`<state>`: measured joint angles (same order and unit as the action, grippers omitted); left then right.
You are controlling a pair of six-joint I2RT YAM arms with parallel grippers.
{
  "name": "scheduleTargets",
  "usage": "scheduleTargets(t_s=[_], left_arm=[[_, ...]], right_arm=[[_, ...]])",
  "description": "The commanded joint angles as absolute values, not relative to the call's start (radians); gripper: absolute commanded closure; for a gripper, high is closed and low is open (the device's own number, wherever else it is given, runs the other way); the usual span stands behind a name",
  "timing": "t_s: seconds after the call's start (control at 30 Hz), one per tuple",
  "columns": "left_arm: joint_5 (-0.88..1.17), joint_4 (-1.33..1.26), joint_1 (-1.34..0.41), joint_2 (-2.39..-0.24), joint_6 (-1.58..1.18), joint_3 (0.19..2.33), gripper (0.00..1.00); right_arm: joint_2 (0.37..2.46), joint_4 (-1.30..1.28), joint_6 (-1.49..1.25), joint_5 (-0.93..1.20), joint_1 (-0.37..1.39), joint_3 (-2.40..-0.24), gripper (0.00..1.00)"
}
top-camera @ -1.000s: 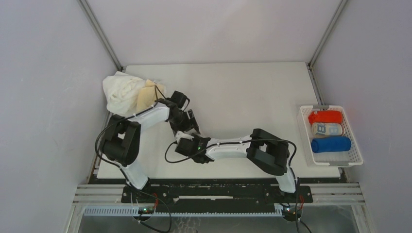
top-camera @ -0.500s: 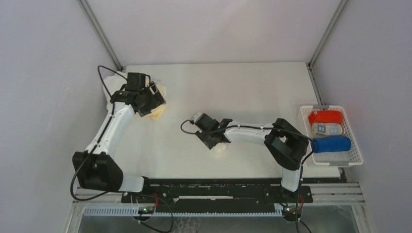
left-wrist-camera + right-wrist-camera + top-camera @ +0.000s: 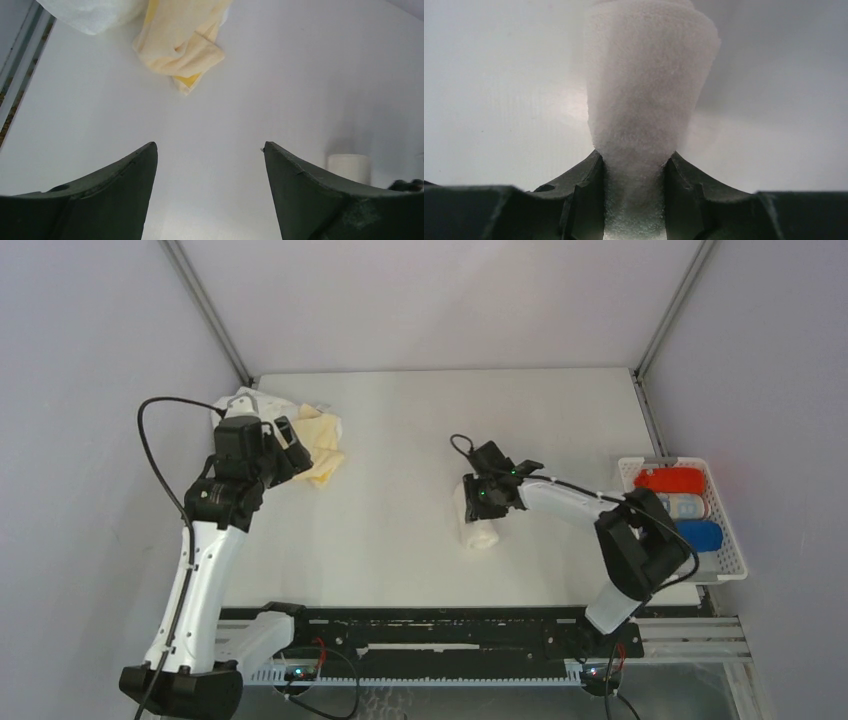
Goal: Roll the towels
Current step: Pick up the towel at the center of the board, then place the towel in the bin.
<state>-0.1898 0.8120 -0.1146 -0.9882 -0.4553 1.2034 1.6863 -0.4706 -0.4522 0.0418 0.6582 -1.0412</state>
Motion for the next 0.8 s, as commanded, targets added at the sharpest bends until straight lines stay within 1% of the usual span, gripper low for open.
scheduleTargets(t_s=[0.0,0.13,0.23,0.37,0.53,0.77], left_arm=[[-0.184,0.793,-0.111,-0.964,-0.419,1.126,0.17],[-0.163,0.796,-0.146,-0.951,-0.418,1.090,0.17],[-0.234,0.814,-0.216,-0.943,-0.405,1.105,0.17],[-0.326,0.833,-0.305,-0.922,-0.395,1.118,0.16],[-0.388,0.839,-0.375,-0.886,-0.393,1.113,0.12],[-0.446,0.825,-0.421,-0.830,-0.390,1.091,0.04]], right_arm=[[1.500,-0.603,-0.602,-0.076,0.573,-1.028,1.00],[1.312,-0.748,-0.671,-0.256,0.498,-1.013,1.00],[1.164,-0.912,-0.728,-0.391,0.414,-1.018,1.00],[0.973,-1.125,-0.765,-0.513,0.258,-1.040,1.00],[0.847,-1.246,-0.712,-0.549,-0.006,-1.082,1.00],[0.858,-1.267,-0.627,-0.492,-0.314,-1.107,1.00]])
